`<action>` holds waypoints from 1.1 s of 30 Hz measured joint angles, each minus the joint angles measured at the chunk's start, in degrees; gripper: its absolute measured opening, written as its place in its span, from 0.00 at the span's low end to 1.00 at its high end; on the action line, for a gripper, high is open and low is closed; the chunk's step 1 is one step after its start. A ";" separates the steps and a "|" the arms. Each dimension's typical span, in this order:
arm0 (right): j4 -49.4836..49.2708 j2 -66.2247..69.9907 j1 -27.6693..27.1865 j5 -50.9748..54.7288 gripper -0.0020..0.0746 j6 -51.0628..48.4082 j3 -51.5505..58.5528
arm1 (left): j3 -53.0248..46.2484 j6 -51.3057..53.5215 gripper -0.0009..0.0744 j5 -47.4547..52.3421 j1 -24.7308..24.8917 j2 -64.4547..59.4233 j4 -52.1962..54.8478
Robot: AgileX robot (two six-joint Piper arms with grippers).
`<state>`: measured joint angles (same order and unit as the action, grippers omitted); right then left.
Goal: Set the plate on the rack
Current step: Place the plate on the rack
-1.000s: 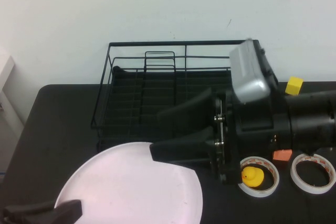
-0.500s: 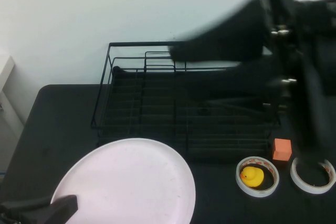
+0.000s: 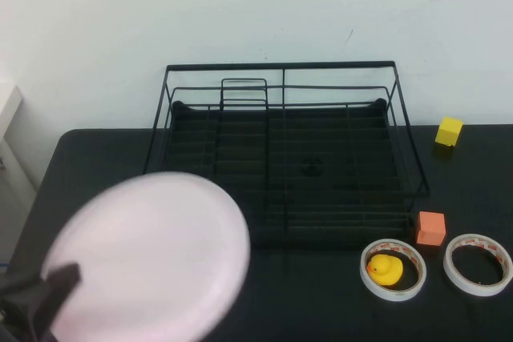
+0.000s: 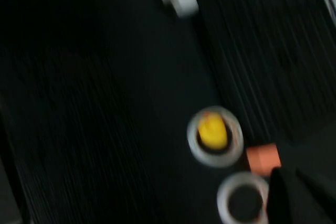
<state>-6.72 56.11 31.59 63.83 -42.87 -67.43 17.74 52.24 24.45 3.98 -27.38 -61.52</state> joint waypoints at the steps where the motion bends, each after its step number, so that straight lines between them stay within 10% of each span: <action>1: 2.40 -1.41 0.00 0.00 0.03 1.68 2.07 | 0.00 1.75 0.11 -2.06 0.00 0.00 -0.74; 15: 5.44 -22.01 0.00 -18.20 0.03 6.17 35.75 | 6.90 32.57 0.11 -11.44 0.00 -1.25 -22.52; 33: 3.45 -22.56 0.00 -22.25 0.03 3.83 41.52 | 35.38 47.87 0.11 0.84 0.00 -36.06 -24.04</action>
<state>-3.27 33.54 31.59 41.58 -39.03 -25.91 53.11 100.11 25.29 3.98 -63.45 -85.56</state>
